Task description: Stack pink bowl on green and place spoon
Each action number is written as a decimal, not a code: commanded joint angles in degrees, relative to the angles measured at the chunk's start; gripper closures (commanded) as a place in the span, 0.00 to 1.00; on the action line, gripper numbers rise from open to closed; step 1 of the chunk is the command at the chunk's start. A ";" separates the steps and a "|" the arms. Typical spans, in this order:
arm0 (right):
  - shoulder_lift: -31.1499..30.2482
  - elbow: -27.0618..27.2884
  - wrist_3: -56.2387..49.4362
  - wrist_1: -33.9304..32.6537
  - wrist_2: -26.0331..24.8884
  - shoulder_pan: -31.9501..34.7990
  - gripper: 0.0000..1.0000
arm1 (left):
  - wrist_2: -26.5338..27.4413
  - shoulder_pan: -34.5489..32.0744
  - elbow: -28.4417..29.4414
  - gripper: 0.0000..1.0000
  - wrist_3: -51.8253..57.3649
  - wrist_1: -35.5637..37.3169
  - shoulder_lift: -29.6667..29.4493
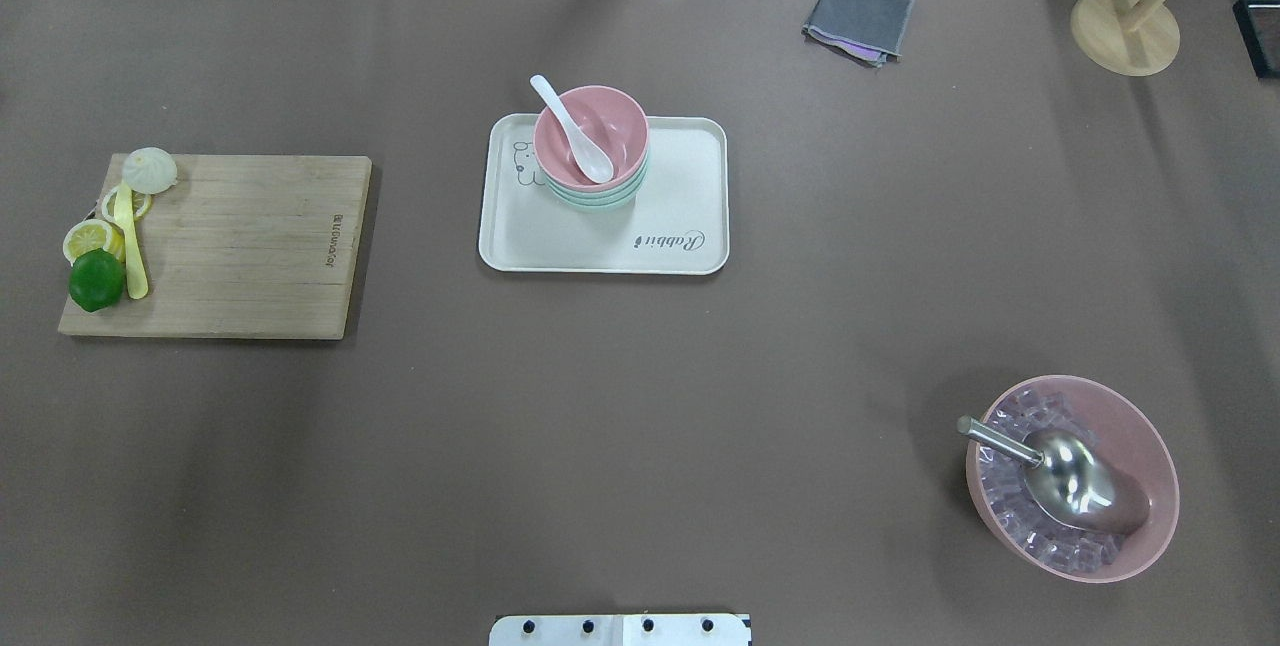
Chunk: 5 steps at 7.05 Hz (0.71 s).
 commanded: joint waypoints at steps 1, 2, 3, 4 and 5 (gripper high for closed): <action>-0.12 -1.30 0.10 2.05 0.09 0.00 0.00 | 0.08 0.14 -1.65 0.01 0.10 0.02 0.23; -0.39 -2.78 0.10 4.42 0.18 0.00 0.00 | 0.08 0.23 -2.89 0.01 0.10 -0.07 1.19; -0.48 -5.32 0.19 7.14 0.26 0.00 0.00 | -0.01 0.23 -4.29 0.01 0.10 -0.07 2.42; -0.48 -8.39 0.28 11.17 0.35 0.00 0.00 | 0.07 0.23 -6.04 0.01 0.10 0.02 2.96; -0.48 -11.64 0.45 15.22 0.53 0.00 0.00 | 0.08 0.23 -6.15 0.01 0.10 -0.07 3.57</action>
